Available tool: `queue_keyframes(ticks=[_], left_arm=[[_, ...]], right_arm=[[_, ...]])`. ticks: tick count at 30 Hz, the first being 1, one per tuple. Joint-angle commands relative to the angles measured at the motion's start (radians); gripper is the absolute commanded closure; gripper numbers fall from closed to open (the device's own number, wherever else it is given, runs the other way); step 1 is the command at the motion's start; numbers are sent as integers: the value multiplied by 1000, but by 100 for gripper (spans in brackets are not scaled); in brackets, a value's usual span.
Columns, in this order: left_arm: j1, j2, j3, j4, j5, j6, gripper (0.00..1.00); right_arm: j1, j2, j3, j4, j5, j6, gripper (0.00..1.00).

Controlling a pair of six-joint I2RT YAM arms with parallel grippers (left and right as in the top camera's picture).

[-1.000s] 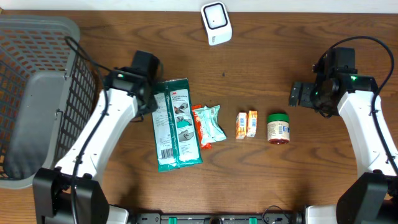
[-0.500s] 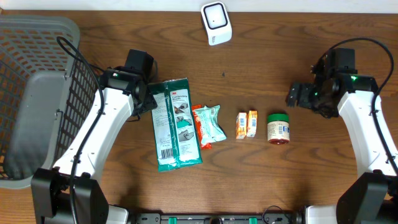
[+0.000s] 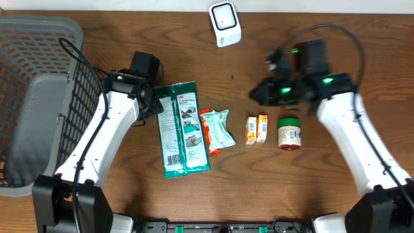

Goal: Scan the item barcode
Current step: 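Move the right gripper forward toward the orange packs, then lower the right gripper onto the pale green wipes pack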

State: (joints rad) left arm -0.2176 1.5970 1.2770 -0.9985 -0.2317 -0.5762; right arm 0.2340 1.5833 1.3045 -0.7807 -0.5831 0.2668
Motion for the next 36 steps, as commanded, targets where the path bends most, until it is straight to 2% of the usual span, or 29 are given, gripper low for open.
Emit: queue_keyframes(ticks=[1,2,3,4,5,6,7,9,10,12,20,27,32,36], left_arm=[[2,4,3,-7,-16,-8,17],[2,4,3,-7,-16,-8,17],[2,4,3,-7,-16,-8,17],[2,4,3,-7,-16,-8,17],[2,4,3,-7,-16,-8,17],[2,4,3,-7,-16,-8,17],[2,4,3,-7,-16,-8,17],[2,4,3,-7,-16,-8,17],[2,4,3,-7,-16,-8,17],[2,4,3,-7,-16,-8,17],[2,4,3,-7,-16,-8,17],[2,4,3,-7,-16,-8,17],[2,4,3,-7,-16,-8,17],[2,4,3,-7,-16,-8,17]], right_arm=[[144,34,-61,95,106,134,99],[173,40,-71,115,138,141,96],[209,51,-77,131,165,141,78],[237,58,-77,143,166,140,76],[254,62,-77,142,166,140,82],[282,65,-77,148,168,138,95],[295,65,-77,164,192,116,99],[319,65,-77,174,301,114,99],[335,72,-80,163,415,178,99],[345,83,-92,163,459,220,99],[415,220,-173,306,436,253,99],[454,374,-175,341,434,279,99],[414,270,-123,338,364,187,99],[383,158,-119,325,365,188,99]])
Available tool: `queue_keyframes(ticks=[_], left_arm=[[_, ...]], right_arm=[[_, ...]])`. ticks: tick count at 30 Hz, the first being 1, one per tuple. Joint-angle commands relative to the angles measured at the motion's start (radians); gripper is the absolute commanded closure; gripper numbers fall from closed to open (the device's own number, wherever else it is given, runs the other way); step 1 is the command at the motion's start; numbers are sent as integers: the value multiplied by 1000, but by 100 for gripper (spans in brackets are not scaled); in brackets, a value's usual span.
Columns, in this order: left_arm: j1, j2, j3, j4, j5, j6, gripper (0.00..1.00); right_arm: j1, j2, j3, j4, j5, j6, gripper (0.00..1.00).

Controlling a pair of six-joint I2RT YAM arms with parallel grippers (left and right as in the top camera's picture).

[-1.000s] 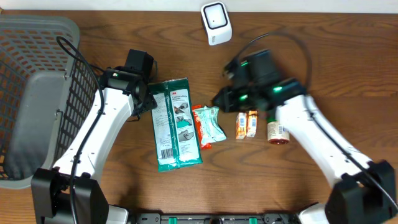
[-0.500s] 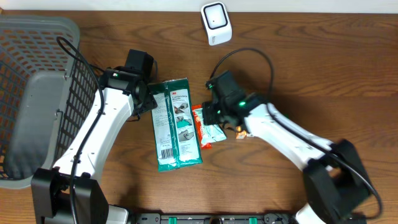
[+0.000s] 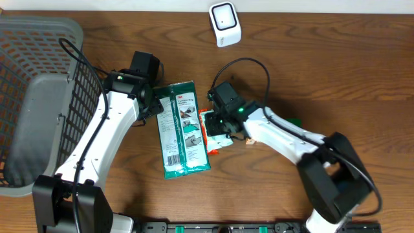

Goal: Scan the item barcode
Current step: 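Lower the right gripper onto the pale green wipes pack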

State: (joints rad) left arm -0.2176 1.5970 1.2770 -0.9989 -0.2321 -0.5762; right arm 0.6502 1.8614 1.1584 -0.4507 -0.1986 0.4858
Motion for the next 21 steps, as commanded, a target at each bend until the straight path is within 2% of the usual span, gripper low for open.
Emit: queue_keyframes(ticks=[1,7,15,21], left_arm=[[2,4,3,-6,-16,-8,17],[2,4,3,-6,-16,-8,17],[2,4,3,-6,-16,-8,16],[2,4,3,-6,-16,-8,16]], right_arm=[[-42,-146,27,-16,-19,-31,99],[-43,-133,7,-58,-10,-31,99],[-43,69,3,-97,97,-30,99],[-47,24,45,-92,122,-60,99]])
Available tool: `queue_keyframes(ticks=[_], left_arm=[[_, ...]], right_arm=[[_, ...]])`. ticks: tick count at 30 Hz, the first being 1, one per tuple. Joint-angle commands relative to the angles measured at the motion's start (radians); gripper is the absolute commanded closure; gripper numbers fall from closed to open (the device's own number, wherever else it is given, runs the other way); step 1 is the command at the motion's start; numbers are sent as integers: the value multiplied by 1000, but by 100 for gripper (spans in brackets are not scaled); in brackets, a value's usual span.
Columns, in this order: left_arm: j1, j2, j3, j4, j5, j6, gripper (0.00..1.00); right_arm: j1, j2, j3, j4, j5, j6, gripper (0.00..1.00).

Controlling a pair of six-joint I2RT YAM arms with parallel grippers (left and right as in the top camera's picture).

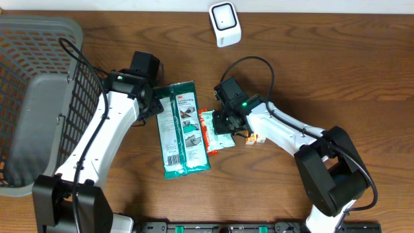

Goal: Scan the item barcode
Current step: 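Lower the right gripper onto the pale green wipes pack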

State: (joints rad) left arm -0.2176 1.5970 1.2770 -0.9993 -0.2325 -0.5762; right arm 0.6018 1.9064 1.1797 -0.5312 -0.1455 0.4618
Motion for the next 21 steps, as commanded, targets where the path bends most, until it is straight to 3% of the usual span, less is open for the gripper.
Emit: queue_keyframes(ticks=[1,9,21], left_arm=[[2,4,3,-6,-15,-8,17],[2,4,3,-6,-15,-8,16],[2,4,3,-6,-15,-8,17]], right_arm=[[2,-43,34,-14,62,-60,99],[2,-151,51,-23,96,-83,99],[2,18,35,-41,182,-66,99]])
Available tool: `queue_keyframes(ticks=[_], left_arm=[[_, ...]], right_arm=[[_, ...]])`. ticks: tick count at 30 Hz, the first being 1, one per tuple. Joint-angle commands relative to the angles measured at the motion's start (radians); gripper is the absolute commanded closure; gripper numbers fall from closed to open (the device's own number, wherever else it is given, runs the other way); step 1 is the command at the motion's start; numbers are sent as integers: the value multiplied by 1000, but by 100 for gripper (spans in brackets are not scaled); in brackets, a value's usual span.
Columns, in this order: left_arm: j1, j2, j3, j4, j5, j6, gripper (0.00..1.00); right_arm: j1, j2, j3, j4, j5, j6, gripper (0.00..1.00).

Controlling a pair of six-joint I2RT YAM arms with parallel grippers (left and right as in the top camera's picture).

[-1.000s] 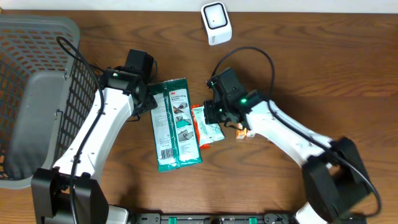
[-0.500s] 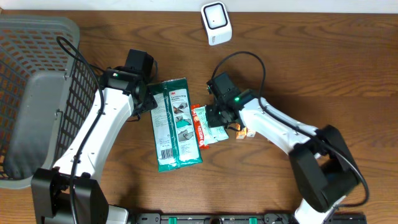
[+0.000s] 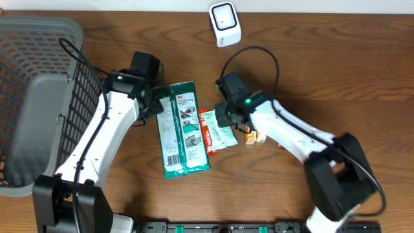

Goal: Scan the item barcode
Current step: 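Lower the right gripper onto the pale green wipes pack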

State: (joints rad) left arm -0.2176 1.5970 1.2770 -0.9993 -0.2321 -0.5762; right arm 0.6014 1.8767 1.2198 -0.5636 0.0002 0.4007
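The white barcode scanner (image 3: 224, 24) stands at the back centre of the table. A long green 3M package (image 3: 183, 128) lies at the centre, with an orange and teal snack packet (image 3: 213, 133) to its right. My right gripper (image 3: 226, 118) hangs low over the packet's top end. Its fingers are hidden under the wrist, so I cannot tell whether they grip anything. My left gripper (image 3: 154, 107) sits at the green package's upper left edge, and its fingers are hidden too.
A grey mesh basket (image 3: 32, 97) fills the left side. Two small orange boxes (image 3: 254, 136) peek out from under my right forearm. The jar that stood to their right is covered by that arm. The right arm's cable loops toward the scanner.
My right wrist has shifted slightly up and to the right over the snack packet, and the forearm now covers more of the small boxes. The packet, green package and left arm look unmoved.
At first my right gripper hovered at the back right, away from the row of items, with the jar in plain view. Then it was over the snack packet at the centre. It has stayed there with small shifts. My left arm has stayed at the green package throughout.
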Motion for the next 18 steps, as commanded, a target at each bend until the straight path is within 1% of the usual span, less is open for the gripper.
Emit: queue_keyframes(ticks=[1,6,9,12,15,18], left_arm=[[2,4,3,-6,-16,-8,16],[2,4,3,-6,-16,-8,16],[2,4,3,-6,-16,-8,16],[2,4,3,-6,-16,-8,17],[2,4,3,-6,-16,-8,16],[2,4,3,-6,-16,-8,17]], right_arm=[[2,58,-5,-8,37,-5,99],[1,60,4,21,64,-7,99],[0,21,45,0,83,-47,99],[-2,-36,85,-33,80,-51,99],[0,-77,88,-49,61,-50,99],[7,-76,85,-69,19,-49,99]])
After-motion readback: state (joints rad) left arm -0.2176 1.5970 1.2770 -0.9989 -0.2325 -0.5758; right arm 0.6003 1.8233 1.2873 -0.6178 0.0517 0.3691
